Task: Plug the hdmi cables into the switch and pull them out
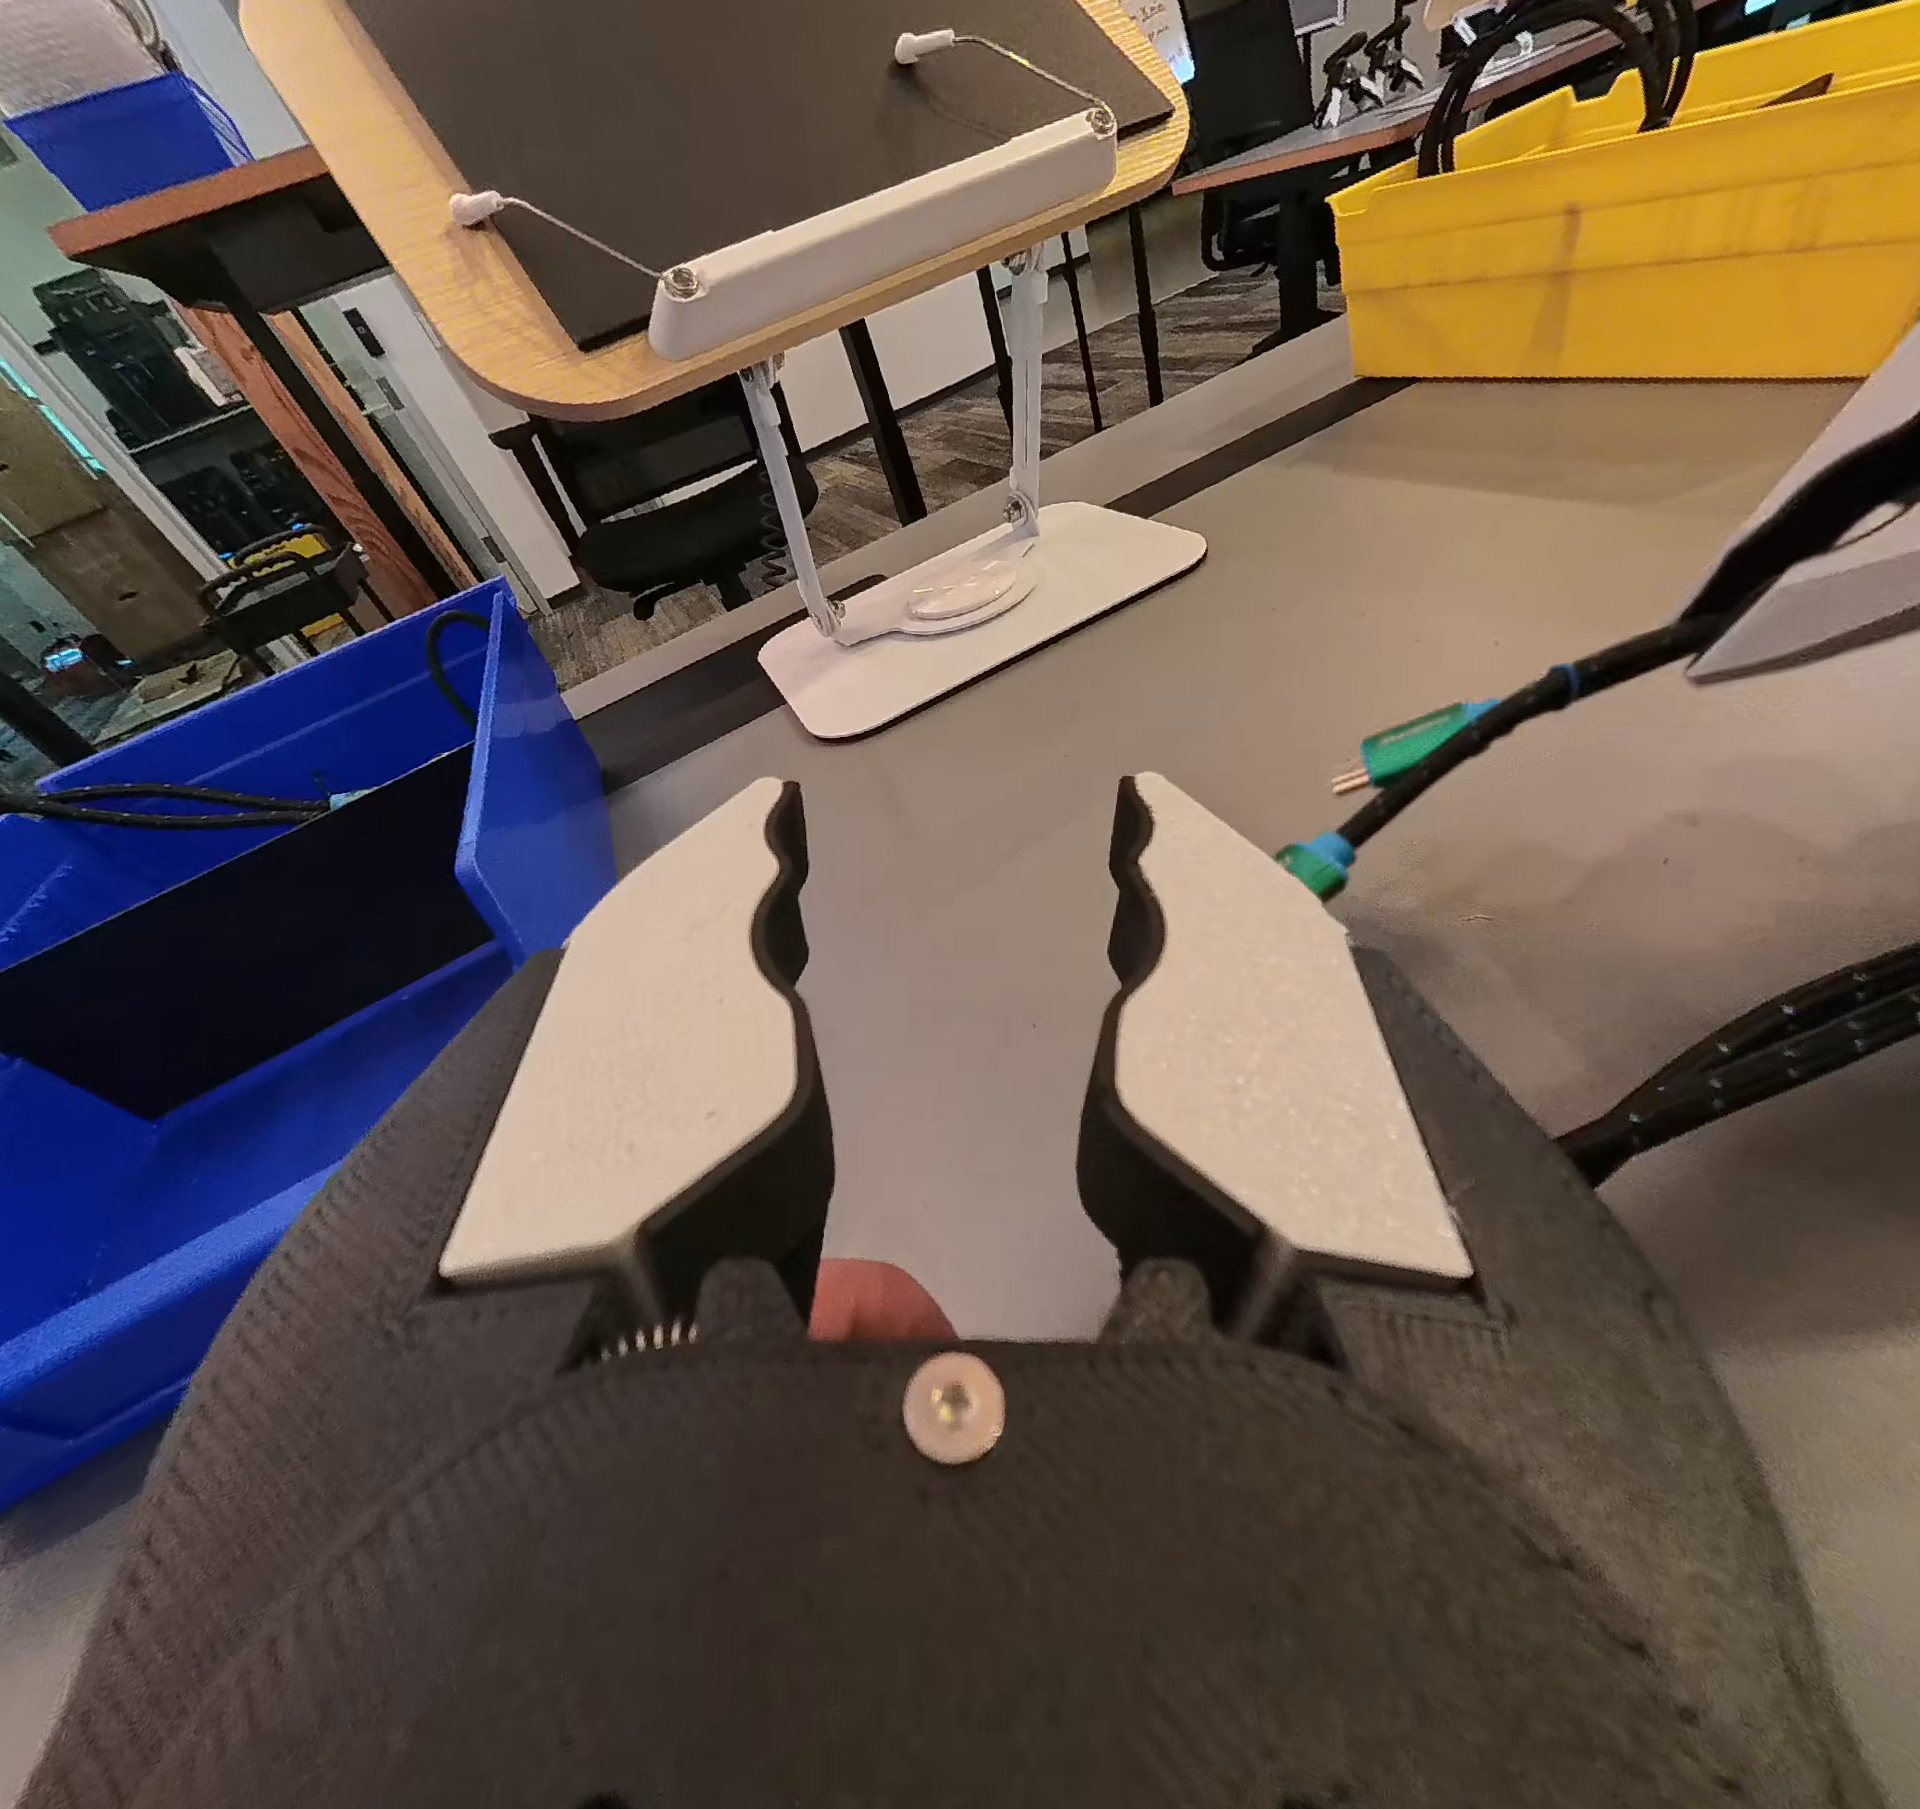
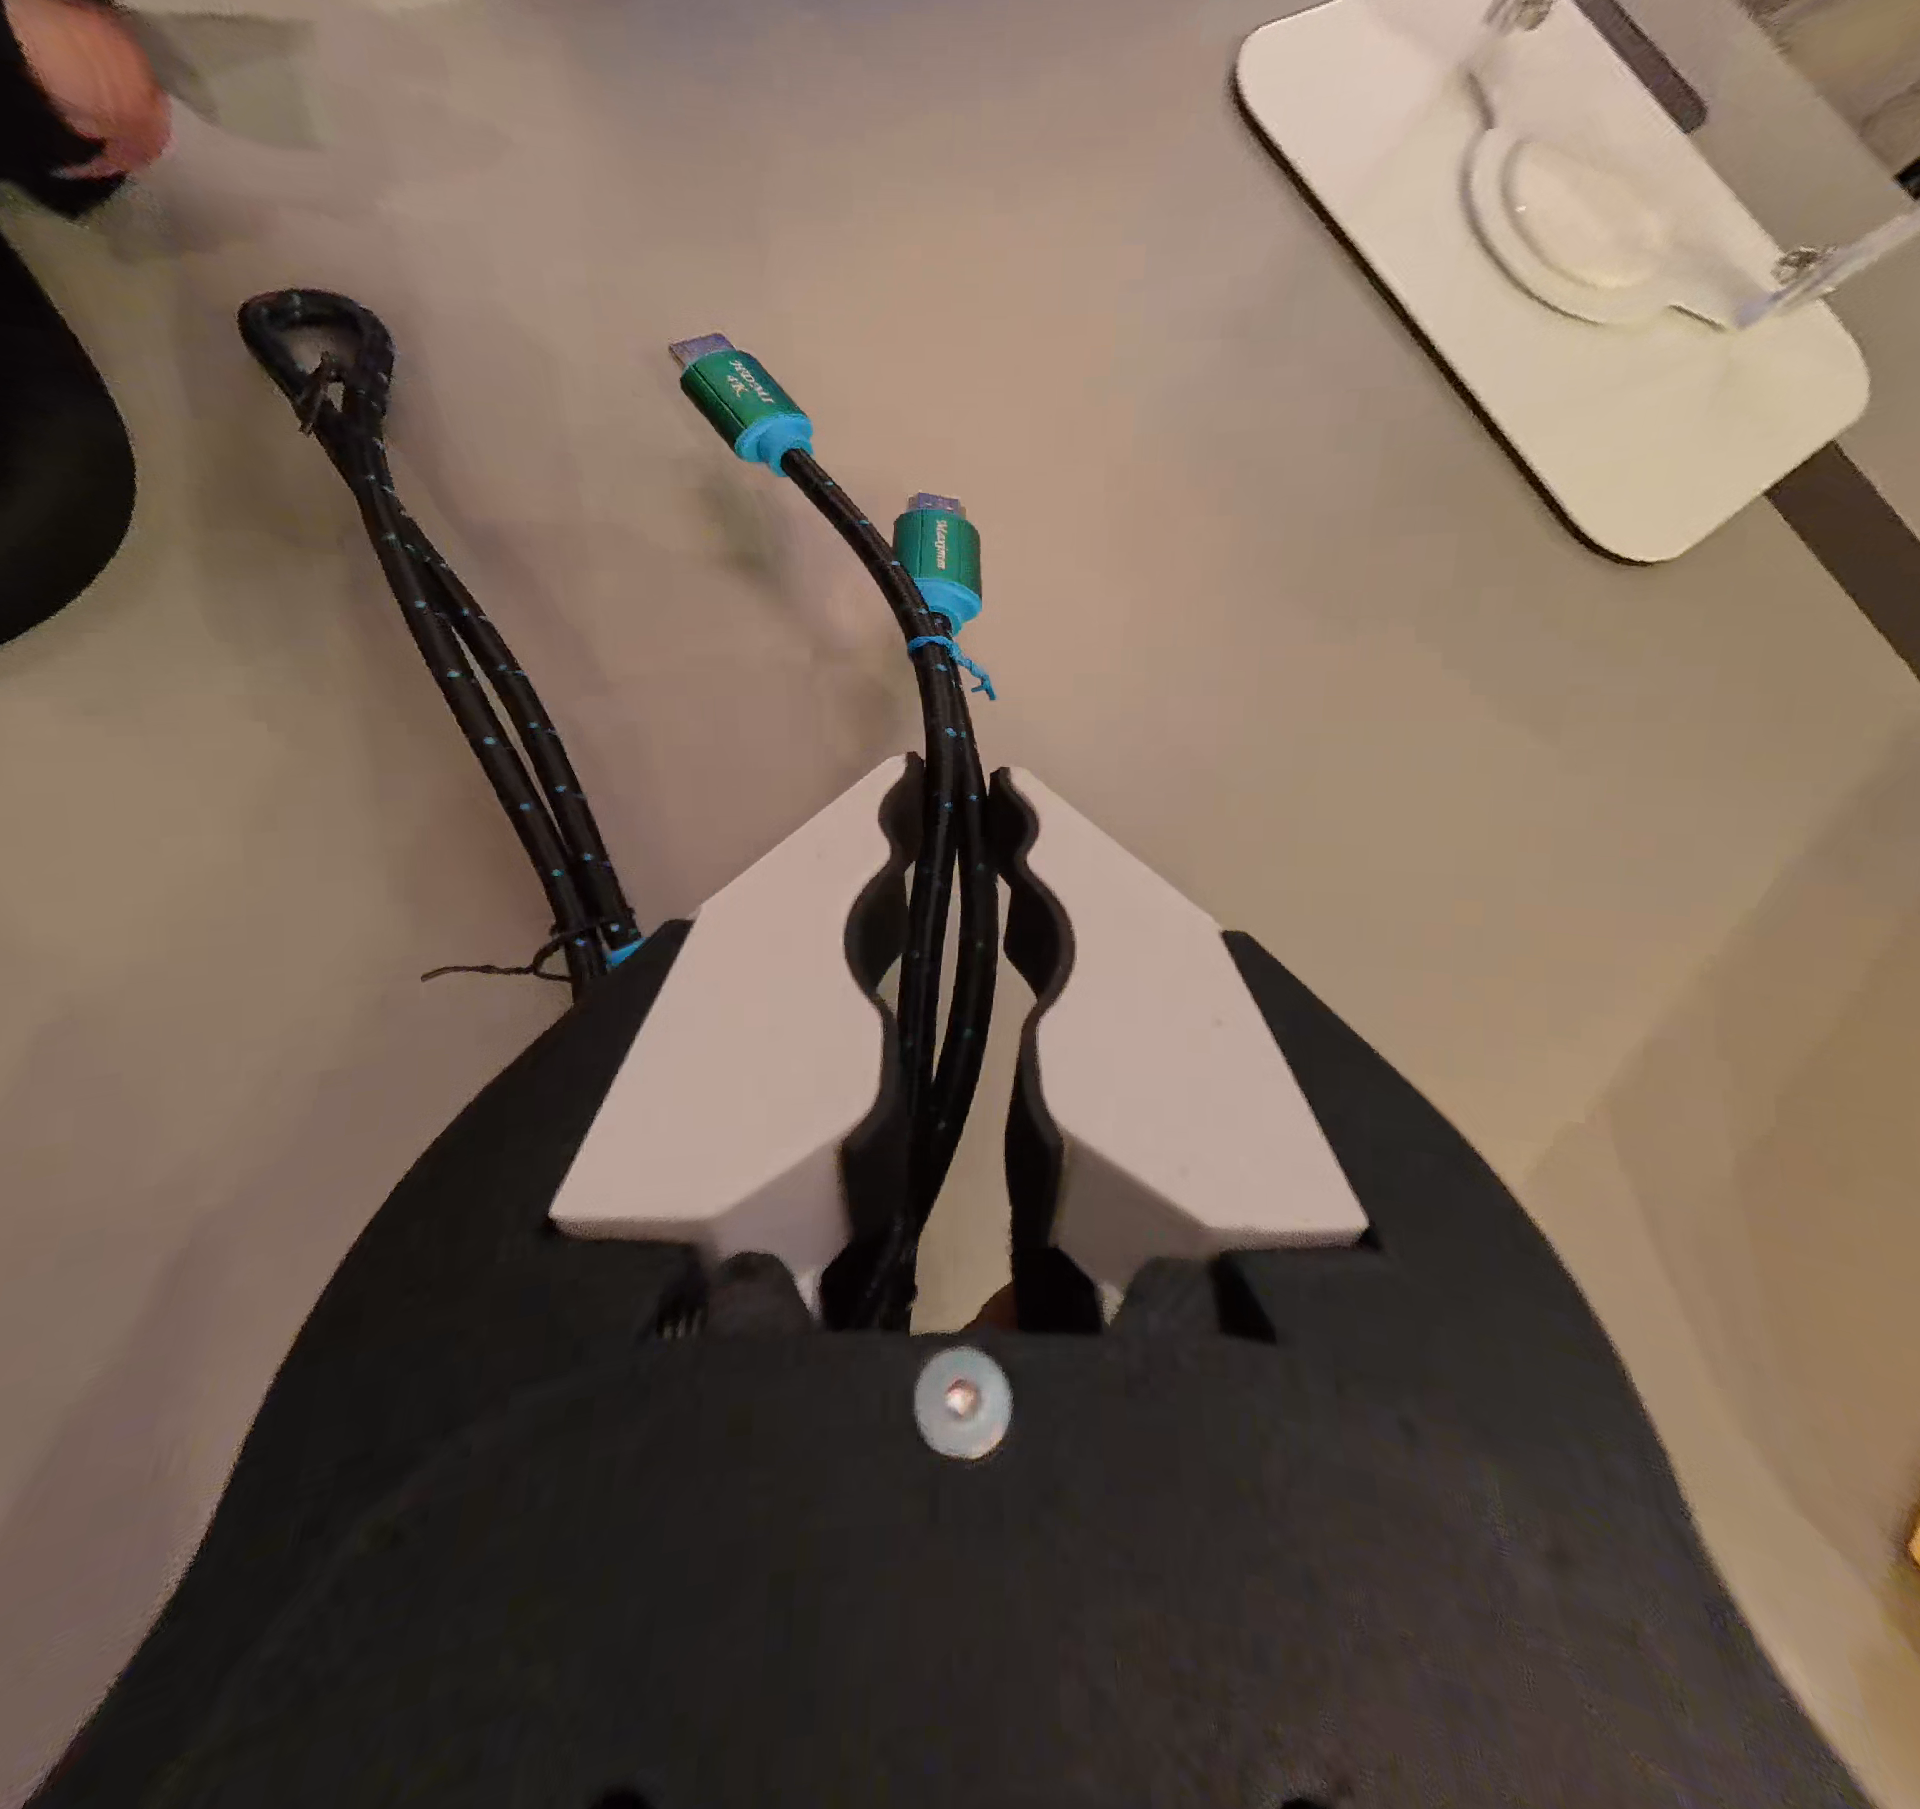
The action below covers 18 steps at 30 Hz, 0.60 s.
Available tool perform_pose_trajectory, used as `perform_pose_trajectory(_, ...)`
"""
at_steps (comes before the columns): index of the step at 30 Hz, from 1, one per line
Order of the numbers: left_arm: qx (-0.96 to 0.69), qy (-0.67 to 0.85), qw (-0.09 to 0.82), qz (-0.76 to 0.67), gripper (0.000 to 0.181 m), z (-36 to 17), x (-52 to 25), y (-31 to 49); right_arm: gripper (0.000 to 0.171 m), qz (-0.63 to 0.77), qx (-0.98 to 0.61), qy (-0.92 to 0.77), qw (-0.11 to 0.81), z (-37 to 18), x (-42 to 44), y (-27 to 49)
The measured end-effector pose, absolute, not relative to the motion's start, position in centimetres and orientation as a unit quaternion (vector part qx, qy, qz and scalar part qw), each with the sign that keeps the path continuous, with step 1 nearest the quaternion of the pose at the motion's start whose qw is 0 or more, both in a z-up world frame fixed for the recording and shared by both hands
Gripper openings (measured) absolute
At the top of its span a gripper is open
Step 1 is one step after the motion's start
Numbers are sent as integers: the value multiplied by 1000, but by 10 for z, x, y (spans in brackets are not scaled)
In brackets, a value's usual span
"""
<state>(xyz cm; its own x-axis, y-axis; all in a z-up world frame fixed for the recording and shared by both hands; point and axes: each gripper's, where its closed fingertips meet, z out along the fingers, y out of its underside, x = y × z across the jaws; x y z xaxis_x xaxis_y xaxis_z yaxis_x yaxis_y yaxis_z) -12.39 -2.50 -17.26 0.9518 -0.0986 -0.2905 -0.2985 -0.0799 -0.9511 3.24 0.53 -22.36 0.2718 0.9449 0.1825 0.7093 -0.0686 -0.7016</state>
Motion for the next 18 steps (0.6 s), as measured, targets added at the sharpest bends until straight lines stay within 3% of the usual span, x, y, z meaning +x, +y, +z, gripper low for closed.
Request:
perform_pose_trajectory(8,-731,138,664,77,56,-173,-124,-26,8,180,-715,-536,411,-189,57,26)
perform_pose_trajectory(18,-733,145,660,79,56,-174,-121,-27,8,162,-692,-452,539,-76,177,103)
